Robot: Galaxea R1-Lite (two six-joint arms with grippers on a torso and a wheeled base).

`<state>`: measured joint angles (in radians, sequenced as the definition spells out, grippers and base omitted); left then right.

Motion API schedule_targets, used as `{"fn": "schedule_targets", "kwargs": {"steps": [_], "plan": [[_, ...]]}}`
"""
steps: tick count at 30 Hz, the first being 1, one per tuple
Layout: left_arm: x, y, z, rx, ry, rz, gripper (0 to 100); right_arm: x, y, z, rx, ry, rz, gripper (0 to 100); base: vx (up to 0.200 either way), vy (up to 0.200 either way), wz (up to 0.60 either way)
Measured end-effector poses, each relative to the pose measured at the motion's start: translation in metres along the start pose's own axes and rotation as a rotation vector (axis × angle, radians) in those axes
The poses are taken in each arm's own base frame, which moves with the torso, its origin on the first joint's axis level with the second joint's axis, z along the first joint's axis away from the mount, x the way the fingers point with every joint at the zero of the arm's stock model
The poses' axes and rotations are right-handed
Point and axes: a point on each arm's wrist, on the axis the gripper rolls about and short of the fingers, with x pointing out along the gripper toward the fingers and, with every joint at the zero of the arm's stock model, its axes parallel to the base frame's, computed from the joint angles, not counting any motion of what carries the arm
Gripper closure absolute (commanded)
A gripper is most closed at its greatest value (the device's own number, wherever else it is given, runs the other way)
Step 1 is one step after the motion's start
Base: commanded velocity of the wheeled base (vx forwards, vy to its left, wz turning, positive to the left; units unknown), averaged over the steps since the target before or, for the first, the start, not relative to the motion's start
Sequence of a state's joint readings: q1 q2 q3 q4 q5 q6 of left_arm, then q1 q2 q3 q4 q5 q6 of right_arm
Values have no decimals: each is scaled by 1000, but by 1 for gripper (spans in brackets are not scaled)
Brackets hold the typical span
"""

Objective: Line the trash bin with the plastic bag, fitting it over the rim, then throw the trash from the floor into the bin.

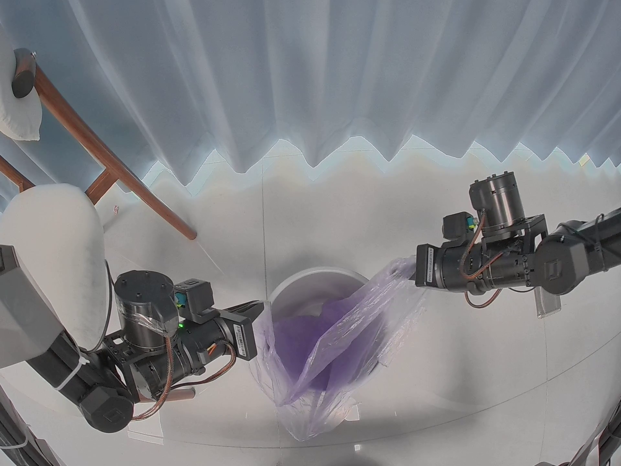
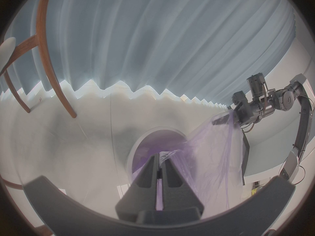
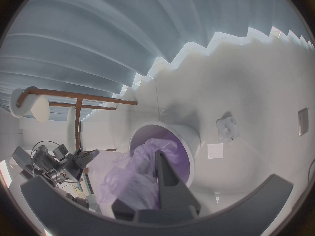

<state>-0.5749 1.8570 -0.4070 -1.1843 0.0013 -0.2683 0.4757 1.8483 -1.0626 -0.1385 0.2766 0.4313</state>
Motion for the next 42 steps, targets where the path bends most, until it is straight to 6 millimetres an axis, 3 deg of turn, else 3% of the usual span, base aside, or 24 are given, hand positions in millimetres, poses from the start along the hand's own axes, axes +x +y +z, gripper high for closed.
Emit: {"fn": "schedule_targets", "kwargs": {"steps": [5, 14, 22, 34, 42], "plan": [[5, 2, -1, -1, 4, 6, 100, 19, -14, -2, 9, 5, -26, 100, 0, 0, 0], [38, 10, 5, -21, -30, 55, 100, 17, -50, 15, 19, -39, -96, 100, 0, 0, 0], [68, 33, 13, -70, -26, 129, 100, 15, -65, 42, 25, -115, -115, 100, 0, 0, 0], [96, 68, 30, -118, -41, 217, 100, 41, -79, 86, 42, -143, -136, 100, 0, 0, 0], [105, 92, 19, -135, -12, 280, 100, 62, -117, 101, 70, -119, -197, 100, 0, 0, 0]]}}
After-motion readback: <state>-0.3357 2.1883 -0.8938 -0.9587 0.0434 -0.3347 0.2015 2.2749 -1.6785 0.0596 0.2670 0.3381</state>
